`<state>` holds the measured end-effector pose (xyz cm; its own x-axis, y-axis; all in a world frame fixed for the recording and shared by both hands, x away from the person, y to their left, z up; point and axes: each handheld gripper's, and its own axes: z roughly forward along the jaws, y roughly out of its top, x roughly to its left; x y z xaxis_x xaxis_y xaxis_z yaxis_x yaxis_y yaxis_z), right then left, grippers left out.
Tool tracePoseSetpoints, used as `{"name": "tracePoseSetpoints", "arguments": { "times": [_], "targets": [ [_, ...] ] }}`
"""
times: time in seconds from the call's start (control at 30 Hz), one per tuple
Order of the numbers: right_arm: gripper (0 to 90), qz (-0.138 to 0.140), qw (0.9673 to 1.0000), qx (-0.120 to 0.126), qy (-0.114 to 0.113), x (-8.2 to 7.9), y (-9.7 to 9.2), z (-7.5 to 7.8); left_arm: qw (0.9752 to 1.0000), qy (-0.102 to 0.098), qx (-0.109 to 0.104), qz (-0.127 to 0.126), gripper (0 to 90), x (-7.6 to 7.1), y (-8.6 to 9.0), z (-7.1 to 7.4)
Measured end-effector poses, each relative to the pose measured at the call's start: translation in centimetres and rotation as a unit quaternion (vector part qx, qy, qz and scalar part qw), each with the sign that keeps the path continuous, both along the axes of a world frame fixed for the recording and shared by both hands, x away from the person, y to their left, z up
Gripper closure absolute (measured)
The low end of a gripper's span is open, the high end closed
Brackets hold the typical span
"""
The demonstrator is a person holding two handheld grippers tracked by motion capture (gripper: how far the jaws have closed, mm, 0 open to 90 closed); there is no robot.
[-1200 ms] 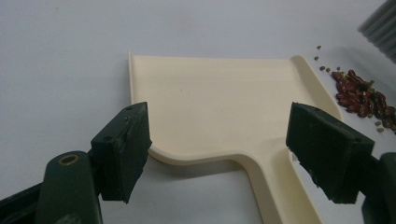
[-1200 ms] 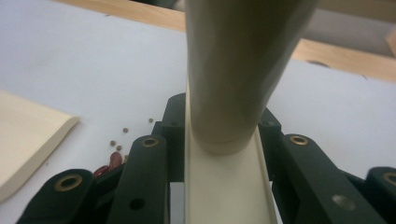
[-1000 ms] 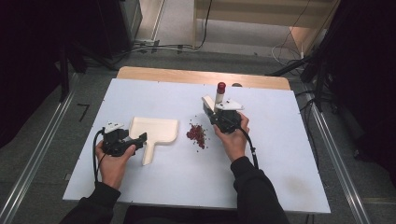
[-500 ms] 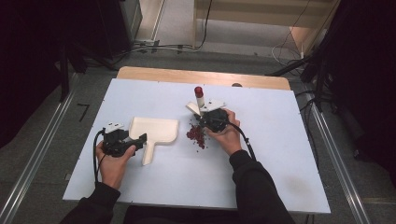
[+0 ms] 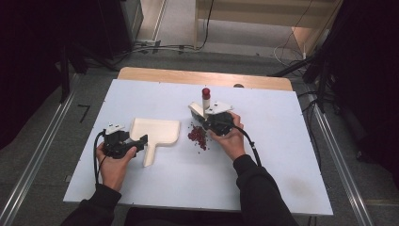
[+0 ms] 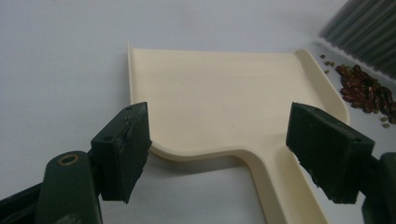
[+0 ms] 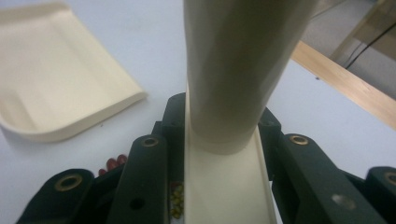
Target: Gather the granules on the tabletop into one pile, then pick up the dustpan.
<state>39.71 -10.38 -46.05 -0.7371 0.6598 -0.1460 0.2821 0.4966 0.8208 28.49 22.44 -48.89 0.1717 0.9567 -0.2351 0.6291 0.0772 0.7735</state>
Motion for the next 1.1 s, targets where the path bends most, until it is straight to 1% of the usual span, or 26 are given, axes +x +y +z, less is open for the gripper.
{"name": "tracePoseSetpoints", "arguments": {
  "times": [0.07, 0.1, 0.17, 0.2, 0.23, 0.3, 0.4, 0.47, 0.5, 0.57, 0.63, 0.7, 0.77, 0.8, 0.87, 0.97, 1.07, 1.1],
  "targets": [
    [64.2, -0.027, 0.9991, 0.024, 0.022, 0.2, -1.1, 0.3, 1.0000, 0.000, -0.001, 0.001, 22.5, 0.0, 0.1, 0.0],
    [64.2, -0.035, 0.9983, 0.034, 0.034, 0.4, -1.7, 0.4, 1.0000, 0.000, 0.000, 0.001, 22.5, 0.0, 0.1, 0.0],
    [64.2, -0.054, 0.9957, 0.055, 0.052, 0.4, -3.0, 0.4, 1.0000, -0.001, -0.002, 0.004, 21.8, 0.0, 0.2, 0.0],
    [64.2, -0.059, 0.9941, 0.066, 0.062, 0.3, -3.6, 0.4, 1.0000, 0.000, -0.003, 0.004, 21.8, 0.0, 0.2, 0.0],
    [64.2, -0.063, 0.9932, 0.073, 0.066, 0.2, -4.3, 0.4, 1.0000, 0.000, -0.005, 0.004, 21.8, 0.0, 0.2, 0.0],
    [64.2, -0.072, 0.9925, 0.077, 0.062, -0.3, -5.4, 0.3, 1.0000, 0.001, -0.007, 0.005, 21.7, -0.1, 0.1, 0.0],
    [64.2, -0.079, 0.9899, 0.097, 0.066, -0.9, -6.9, 0.3, 1.0000, 0.000, -0.007, 0.004, 21.5, -0.3, 0.0, 0.0],
    [64.2, -0.082, 0.9902, 0.098, 0.056, -1.3, -7.7, 0.4, 1.0000, 0.000, -0.007, 0.006, 21.4, -0.5, 0.0, 0.0],
    [64.2, -0.086, 0.9899, 0.097, 0.056, -1.5, -8.1, 0.5, 1.0000, 0.001, -0.006, 0.007, 21.4, -0.6, -0.1, 0.0],
    [64.2, -0.090, 0.9889, 0.104, 0.055, -1.7, -8.9, 0.5, 0.9999, 0.001, -0.006, 0.009, 21.3, -0.8, -0.1, 0.0],
    [64.2, -0.099, 0.9882, 0.105, 0.052, -2.0, -9.7, 0.4, 0.9999, 0.003, -0.009, 0.009, 20.9, -1.0, -0.3, 0.0],
    [64.2, -0.100, 0.9871, 0.112, 0.056, -2.2, -10.4, 0.4, 0.9999, 0.005, -0.008, 0.008, 20.9, -1.3, -0.6, -0.1],
    [64.2, -0.101, 0.9873, 0.110, 0.053, -2.4, -10.7, 0.3, 0.9999, 0.006, -0.007, 0.006, 20.9, -1.4, -0.6, -0.1],
    [64.2, -0.103, 0.9876, 0.106, 0.053, -2.6, -11.2, 0.3, 0.9999, 0.007, -0.007, 0.007, 20.5, -1.5, -0.7, -0.1],
    [64.2, -0.103, 0.9873, 0.108, 0.054, -2.7, -11.5, 0.4, 0.9999, 0.007, -0.007, 0.008, 20.0, -1.7, -0.8, -0.1],
    [64.2, -0.108, 0.9864, 0.112, 0.054, -3.0, -12.3, 0.4, 0.9999, 0.006, -0.008, 0.012, 19.4, -2.1, -0.8, 0.0],
    [64.2, -0.114, 0.9855, 0.112, 0.056, -3.1, -12.8, 0.4, 0.9997, 0.009, -0.014, 0.018, 18.6, -2.5, -0.8, -0.1],
    [64.2, -0.115, 0.9853, 0.113, 0.057, -3.1, -12.9, 0.4, 0.9997, 0.012, -0.012, 0.016, 18.0, -2.7, -0.8, -0.1]
  ]
}}
